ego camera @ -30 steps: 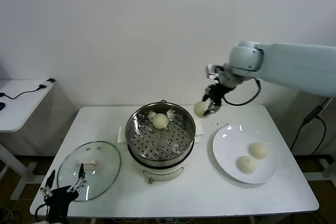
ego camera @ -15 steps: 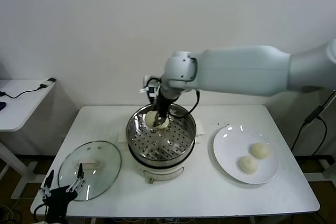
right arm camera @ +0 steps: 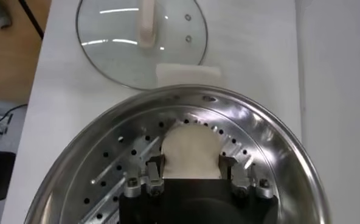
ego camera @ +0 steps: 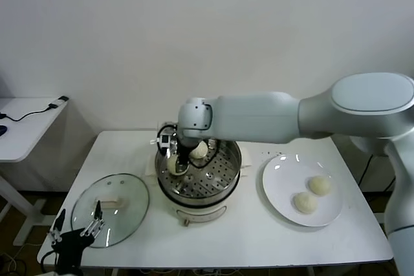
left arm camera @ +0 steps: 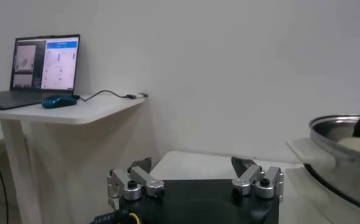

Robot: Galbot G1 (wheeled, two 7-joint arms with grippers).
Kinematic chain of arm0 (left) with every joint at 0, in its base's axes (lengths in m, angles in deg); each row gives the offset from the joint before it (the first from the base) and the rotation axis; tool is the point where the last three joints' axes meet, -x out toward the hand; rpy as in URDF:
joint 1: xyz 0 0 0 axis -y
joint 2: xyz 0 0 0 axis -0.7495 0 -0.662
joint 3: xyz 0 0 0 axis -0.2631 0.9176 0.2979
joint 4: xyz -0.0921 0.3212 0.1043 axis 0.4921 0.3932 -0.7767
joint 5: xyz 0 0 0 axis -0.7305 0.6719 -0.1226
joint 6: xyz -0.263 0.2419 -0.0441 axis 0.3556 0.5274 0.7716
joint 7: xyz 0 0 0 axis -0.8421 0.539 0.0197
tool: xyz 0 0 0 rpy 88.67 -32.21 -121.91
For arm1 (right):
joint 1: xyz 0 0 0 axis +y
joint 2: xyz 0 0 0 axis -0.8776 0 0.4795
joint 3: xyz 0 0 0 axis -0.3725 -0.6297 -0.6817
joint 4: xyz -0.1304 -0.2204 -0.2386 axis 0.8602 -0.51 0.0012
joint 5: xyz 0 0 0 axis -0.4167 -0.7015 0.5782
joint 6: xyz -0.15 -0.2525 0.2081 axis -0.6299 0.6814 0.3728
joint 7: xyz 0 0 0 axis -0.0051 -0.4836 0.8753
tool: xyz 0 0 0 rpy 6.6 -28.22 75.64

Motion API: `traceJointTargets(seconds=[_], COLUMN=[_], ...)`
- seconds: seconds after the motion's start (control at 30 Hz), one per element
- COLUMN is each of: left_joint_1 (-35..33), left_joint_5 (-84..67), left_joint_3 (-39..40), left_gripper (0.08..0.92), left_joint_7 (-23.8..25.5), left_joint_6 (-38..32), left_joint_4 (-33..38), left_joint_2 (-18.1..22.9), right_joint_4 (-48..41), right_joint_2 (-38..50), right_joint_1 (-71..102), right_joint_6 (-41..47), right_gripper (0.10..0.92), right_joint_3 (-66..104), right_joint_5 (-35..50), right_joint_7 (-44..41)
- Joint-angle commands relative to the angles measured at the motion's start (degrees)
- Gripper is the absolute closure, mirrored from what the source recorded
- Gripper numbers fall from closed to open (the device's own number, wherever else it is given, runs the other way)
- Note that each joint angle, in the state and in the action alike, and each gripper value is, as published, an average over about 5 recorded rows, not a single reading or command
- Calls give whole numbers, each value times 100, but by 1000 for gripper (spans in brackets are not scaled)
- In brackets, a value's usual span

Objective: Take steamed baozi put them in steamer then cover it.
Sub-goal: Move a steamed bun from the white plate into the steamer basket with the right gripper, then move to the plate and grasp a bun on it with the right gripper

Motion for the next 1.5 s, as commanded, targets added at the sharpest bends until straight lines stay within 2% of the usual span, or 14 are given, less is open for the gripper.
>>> traceJointTargets(seconds=[0.03,0.17,0.33,0.47,0.57,0.73,0.9,1.03,1.2,1.5], left_joint_1=[0,-2,-8,-7,10,68,64,35,26,-66], left_joint_5=[-6,-7,15,31,31,21,16,33,139,238], left_joint_3=[5,10,24,24,12,-8,-20,-25,-10,-10], left_gripper=[177,177,177,177,177,177,177,177,177,177], left_joint_7=[0,0,8,18,23,23,22,22,23,12], left_joint_6=[-1,-2,-3,-10,4,21,18,14,9,-28], left_joint_4=[1,5,35,36,36,37,37,36,37,37], left_joint_2=[-12,-20,-21,-31,-45,-46,-31,1,81,187], right_joint_4=[-275,-91,374,775,1242,1868,1982,1779,1212,540], right_joint_2=[-229,-89,493,1291,2204,3640,4739,5166,5313,5181], right_joint_1=[393,265,-729,-1759,-2545,-3243,-2768,-1933,-684,817], right_joint_6=[102,24,-348,-1100,-1713,-2423,-2468,-2406,-2401,-2364], right_gripper=[412,329,217,204,203,203,203,203,203,203], right_joint_3=[69,148,-130,-749,-1407,-2616,-3154,-2841,-1902,-656], right_joint_5=[-135,-116,-145,-197,-362,-1220,-2224,-2726,-3310,-3808], right_joint_7=[175,64,-516,-1326,-2098,-2826,-2683,-2530,-2501,-2417])
